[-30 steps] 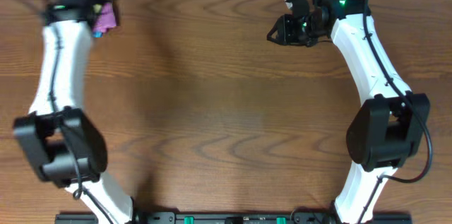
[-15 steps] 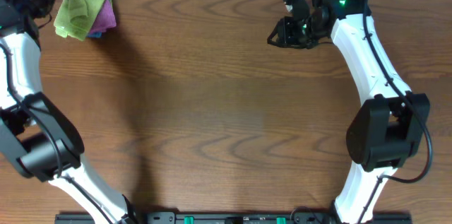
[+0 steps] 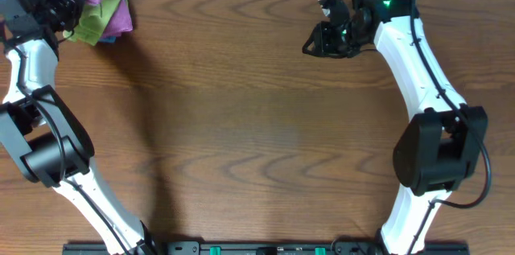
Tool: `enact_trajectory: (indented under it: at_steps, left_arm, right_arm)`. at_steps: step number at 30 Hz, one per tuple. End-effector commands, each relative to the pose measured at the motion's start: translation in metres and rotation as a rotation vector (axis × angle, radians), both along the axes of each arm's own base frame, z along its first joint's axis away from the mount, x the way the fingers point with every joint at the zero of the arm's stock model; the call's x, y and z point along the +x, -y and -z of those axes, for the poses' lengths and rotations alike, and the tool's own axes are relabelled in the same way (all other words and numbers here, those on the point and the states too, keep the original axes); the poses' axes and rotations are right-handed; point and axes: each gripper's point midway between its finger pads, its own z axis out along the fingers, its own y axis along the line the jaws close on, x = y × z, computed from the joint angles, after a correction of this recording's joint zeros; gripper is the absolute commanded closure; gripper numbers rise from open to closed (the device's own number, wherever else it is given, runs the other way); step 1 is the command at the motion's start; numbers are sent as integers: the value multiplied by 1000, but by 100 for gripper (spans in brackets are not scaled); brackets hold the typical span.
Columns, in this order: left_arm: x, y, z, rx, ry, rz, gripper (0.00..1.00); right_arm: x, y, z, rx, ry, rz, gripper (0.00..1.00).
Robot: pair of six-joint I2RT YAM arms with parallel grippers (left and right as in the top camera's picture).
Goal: Fold the cloth
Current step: 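Carry the purple cloth with the left gripper to the top-left cloth stack, then lower the purple cloth onto the stack and open the left gripper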
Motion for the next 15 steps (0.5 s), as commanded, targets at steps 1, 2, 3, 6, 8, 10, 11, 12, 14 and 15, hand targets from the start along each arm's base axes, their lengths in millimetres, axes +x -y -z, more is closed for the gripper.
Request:
enact_trajectory:
  at_steps: [1,2,3,6,8,10,11,12,14,15]
  left_arm:
    - [-2,1,14,-8,-23,20,94]
    - [-4,-2,17,-4,-33,15,95]
    - [-7,-6,22,-2,-57,0,94]
    - [-13,-14,28,-6,-85,-11,88]
    - [-17,-18,32,-17,-104,-21,64]
    - [-21,-22,35,-22,-122,-26,54]
    - [-22,-22,37,-21,-127,-27,52]
    - [-23,-23,37,-20,-130,-28,47]
    - [-24,-25,39,-21,-137,-32,33]
    - [-25,-27,39,-21,-136,-34,27]
  right_arm:
    - [-1,-6,-17,9,32,-5,73]
    - [-1,-6,-17,10,29,-3,73]
    - [-2,-6,-17,10,28,-4,73]
    - [-3,-7,-16,8,22,-6,70]
    - [-4,-7,-16,8,19,-6,69]
    - [-4,-7,-16,8,18,-6,69]
    - [-4,-8,-16,8,18,-7,69]
    - [-5,-8,-16,8,16,-6,69]
    - [-5,-7,-16,8,10,-3,69]
    - [-6,-7,-15,8,7,-1,69]
